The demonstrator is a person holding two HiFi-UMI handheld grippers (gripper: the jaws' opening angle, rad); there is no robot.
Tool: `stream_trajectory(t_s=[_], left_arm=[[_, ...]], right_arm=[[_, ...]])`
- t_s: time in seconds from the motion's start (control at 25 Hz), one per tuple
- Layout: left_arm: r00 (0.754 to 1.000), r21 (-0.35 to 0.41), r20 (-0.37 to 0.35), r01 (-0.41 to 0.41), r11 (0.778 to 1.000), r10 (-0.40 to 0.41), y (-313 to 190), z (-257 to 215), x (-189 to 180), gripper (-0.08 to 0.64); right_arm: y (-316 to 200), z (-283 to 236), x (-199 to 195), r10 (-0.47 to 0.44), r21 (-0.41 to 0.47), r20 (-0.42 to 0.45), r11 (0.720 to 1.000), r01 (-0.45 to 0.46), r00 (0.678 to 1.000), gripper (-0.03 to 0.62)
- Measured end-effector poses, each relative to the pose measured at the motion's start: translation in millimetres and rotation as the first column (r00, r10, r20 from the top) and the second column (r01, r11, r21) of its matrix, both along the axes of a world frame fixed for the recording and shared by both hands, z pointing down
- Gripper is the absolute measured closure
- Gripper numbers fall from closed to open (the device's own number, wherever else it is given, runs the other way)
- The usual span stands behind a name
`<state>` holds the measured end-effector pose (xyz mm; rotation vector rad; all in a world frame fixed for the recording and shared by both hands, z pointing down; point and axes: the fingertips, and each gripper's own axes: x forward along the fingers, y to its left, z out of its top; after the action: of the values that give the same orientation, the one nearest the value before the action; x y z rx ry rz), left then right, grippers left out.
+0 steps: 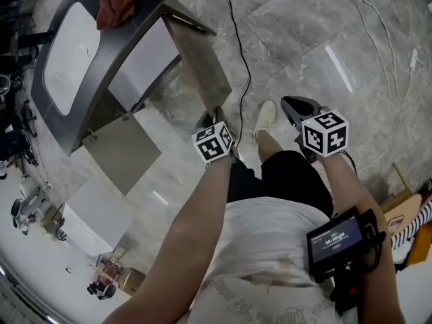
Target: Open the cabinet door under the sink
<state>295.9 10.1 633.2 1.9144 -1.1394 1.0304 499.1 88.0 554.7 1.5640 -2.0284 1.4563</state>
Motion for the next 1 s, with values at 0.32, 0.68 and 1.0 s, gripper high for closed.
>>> stream_trajectory(t_s=[0.32,0.68,1.0], left_arm=[[0.999,-0.036,-0.008,0.053,0.998,-0.053,5.5,4.4,51.2,0.468],[0.997,-0.055,-0.078,0.018,0.998,-0.022,2.2,-3.7,106.6,0.434],[0.994,-0.09,-0.1,-0.051,0.995,0.042,7.6,-2.0,126.7,0.417]], right_arm=[[3.3,8.9,16.8,0.05,-0.018,0.015,0.999,-0.049,0.999,0.561],[15.9,-3.8,42.7,0.117,-0.019,-0.014,0.993,-0.117,0.993,0.561],[28.0,-8.6,47.7,0.161,-0.011,-0.013,0.987,-0.161,0.987,0.561]])
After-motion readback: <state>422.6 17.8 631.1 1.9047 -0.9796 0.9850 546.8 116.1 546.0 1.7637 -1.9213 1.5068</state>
